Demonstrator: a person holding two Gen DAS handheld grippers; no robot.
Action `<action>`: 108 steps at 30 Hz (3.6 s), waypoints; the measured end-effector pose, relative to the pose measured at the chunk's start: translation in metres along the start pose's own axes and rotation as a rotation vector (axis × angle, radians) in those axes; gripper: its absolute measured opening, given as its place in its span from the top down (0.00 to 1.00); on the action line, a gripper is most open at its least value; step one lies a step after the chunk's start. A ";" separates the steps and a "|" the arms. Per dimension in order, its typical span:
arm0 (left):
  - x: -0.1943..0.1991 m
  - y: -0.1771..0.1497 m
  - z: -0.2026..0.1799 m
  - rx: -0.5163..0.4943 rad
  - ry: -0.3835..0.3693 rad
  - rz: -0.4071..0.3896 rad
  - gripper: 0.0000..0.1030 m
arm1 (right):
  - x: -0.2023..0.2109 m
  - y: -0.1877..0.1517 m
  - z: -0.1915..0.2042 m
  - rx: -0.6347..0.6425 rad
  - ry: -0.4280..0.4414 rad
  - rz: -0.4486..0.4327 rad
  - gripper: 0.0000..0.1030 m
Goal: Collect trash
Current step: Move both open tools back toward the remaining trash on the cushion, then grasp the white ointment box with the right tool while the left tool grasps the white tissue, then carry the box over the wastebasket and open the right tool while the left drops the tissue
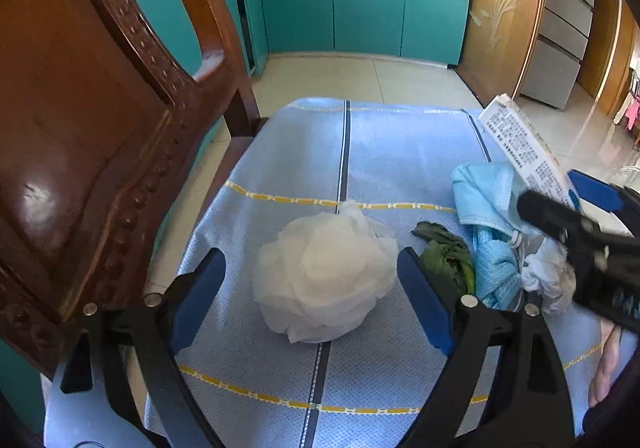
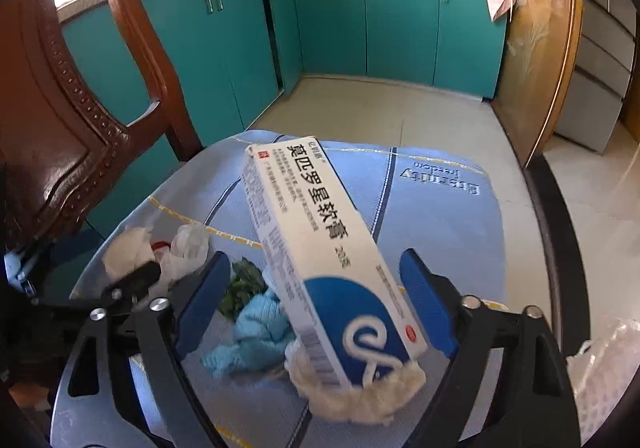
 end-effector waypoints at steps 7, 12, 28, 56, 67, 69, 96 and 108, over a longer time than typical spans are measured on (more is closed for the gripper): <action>-0.015 -0.010 -0.005 0.006 -0.065 0.062 0.44 | 0.013 -0.007 0.005 -0.004 0.023 -0.006 0.54; -0.010 -0.011 -0.006 0.014 -0.088 0.022 0.71 | 0.049 -0.008 0.009 -0.008 -0.002 -0.073 0.56; 0.145 -0.028 -0.009 0.003 -0.005 -0.300 0.74 | 0.161 -0.053 0.020 0.075 -0.126 -0.197 0.57; 0.228 -0.039 0.002 -0.004 -0.011 -0.409 0.74 | 0.220 -0.062 0.044 0.098 -0.166 -0.306 0.57; 0.230 -0.041 -0.001 -0.013 -0.017 -0.416 0.74 | 0.226 -0.062 0.042 0.084 -0.166 -0.314 0.57; 0.231 -0.041 -0.002 -0.016 -0.020 -0.417 0.74 | 0.227 -0.062 0.040 0.081 -0.167 -0.317 0.57; 0.233 -0.071 -0.285 -0.388 -0.410 -0.359 0.74 | 0.329 -0.142 -0.168 -0.218 -0.489 -0.355 0.57; 0.198 -0.077 -0.330 -0.429 -0.452 -0.281 0.73 | 0.309 -0.152 -0.196 -0.271 -0.480 -0.325 0.57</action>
Point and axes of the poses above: each gripper's, at about its wrist camera, not at the fingertips, and x roughly against the way its jaws point, z to its left, y to its top, the point moved 9 cm from there along -x, roughly the way its jaws point, and after that the axes turned 1 degree about y, right-handed, at the moved point
